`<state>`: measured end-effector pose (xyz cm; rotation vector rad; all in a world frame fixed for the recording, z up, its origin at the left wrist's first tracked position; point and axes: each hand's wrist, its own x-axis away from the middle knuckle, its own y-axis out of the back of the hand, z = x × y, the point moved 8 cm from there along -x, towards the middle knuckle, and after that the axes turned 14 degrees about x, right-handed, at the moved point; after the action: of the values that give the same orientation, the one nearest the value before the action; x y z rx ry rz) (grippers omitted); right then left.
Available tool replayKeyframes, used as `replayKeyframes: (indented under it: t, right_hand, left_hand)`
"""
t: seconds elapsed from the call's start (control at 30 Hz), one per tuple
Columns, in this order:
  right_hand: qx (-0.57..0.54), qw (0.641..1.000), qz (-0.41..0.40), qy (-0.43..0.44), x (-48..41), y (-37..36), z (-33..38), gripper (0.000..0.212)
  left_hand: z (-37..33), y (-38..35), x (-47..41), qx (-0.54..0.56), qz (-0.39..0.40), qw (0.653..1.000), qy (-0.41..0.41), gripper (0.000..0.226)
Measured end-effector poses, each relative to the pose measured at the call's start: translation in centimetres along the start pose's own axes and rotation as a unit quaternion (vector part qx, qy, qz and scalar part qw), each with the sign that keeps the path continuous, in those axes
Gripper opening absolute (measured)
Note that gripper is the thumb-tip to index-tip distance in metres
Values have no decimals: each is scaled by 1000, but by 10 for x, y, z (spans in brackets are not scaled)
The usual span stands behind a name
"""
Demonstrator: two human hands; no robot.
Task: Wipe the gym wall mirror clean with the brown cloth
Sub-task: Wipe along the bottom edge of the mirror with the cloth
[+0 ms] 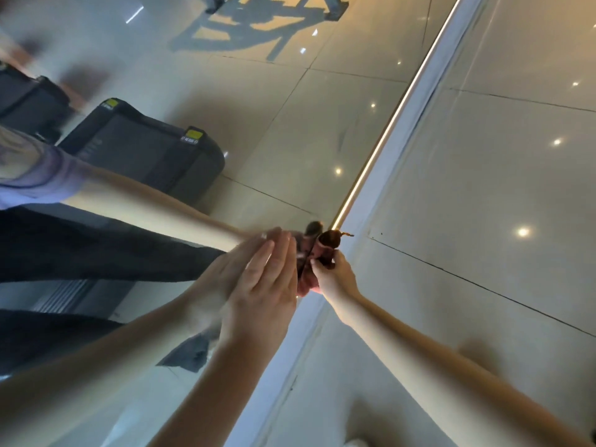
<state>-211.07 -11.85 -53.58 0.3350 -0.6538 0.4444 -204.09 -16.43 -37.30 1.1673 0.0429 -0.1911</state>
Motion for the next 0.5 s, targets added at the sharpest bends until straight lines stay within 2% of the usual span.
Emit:
replayKeyframes:
  t: [0.1,0.23,0.3,0.4,0.5]
  right_hand:
    - [-70,997,32,-10,-2,-4,2,26]
    - [-34,990,-104,85,-30,50,51,9]
    - [4,984,-143,105,-44,66,66,13]
    - [22,991,-115,59,-55,60,53,24]
    - [15,997,-68,22,-52,43,28,20]
  left_hand:
    - [-2,-7,-9,-5,-6,1000,-8,52]
    - [-5,-15,-18,-24,-6,999,-24,54]
    - [-6,-18,-22,-32,-3,999,-27,55]
    - [-9,-22,-30,-37,1,999,-26,55]
    - [-11,-25,-37,-27,12,999,-28,53]
